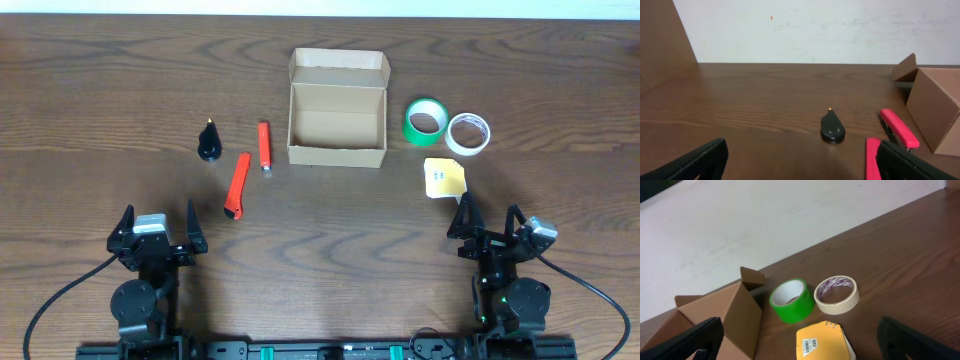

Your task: Pack container

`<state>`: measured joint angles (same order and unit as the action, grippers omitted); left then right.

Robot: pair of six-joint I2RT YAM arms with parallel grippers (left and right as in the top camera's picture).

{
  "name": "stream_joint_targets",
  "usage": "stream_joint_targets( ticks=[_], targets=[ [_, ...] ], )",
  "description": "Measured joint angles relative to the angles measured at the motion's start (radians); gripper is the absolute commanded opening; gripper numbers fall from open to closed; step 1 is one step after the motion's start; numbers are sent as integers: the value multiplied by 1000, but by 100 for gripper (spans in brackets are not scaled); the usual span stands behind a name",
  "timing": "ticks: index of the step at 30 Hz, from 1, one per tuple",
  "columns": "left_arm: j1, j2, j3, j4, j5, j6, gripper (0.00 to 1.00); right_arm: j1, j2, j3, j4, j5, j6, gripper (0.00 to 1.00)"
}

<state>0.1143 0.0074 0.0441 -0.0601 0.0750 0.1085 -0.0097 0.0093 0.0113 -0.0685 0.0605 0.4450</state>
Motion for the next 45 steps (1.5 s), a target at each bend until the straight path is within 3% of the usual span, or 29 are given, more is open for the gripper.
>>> stream_joint_targets(
  ticks=[23,34,41,45],
  targets=[
    [0,0,0,0,0,-3,95,0,0,0,-1,-8,0,99],
    [0,0,-5,19,6,-107,95,0,11,0,1,-132,66,99],
    [0,2,6,-22,22,-227,95,0,140,87,-175,-211,76,99],
    [0,63,77,-164,-18,-271,95,0,309,227,-252,-200,13,99]
  ],
)
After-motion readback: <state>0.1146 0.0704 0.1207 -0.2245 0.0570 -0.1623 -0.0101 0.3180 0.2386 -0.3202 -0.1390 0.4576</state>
